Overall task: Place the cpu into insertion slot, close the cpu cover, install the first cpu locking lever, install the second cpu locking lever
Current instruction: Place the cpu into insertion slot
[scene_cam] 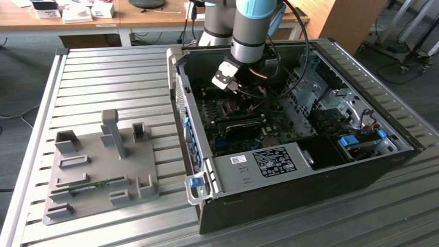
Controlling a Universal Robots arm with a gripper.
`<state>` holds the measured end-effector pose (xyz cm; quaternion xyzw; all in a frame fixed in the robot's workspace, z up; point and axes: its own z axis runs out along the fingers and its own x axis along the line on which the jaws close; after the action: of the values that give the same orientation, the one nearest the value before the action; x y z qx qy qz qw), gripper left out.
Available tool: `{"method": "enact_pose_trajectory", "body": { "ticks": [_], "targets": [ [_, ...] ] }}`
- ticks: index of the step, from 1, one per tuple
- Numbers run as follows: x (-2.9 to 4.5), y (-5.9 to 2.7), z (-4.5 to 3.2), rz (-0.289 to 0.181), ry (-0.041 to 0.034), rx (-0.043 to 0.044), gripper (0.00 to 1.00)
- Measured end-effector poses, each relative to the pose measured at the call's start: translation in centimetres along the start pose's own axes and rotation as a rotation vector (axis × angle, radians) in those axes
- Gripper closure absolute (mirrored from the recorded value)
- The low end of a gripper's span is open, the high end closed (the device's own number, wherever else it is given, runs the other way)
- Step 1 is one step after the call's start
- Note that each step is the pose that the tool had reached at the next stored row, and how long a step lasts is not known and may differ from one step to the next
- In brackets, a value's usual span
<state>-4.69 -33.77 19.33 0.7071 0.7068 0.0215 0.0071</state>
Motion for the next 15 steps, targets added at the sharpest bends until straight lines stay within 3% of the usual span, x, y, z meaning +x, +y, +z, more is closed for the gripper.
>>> {"method": "enact_pose_trajectory", "body": {
  "ticks": [15],
  "targets": [
    [-0.01,0.00,0.01,0.003,-0.0005,0.0002,0.46]
  ]
}}
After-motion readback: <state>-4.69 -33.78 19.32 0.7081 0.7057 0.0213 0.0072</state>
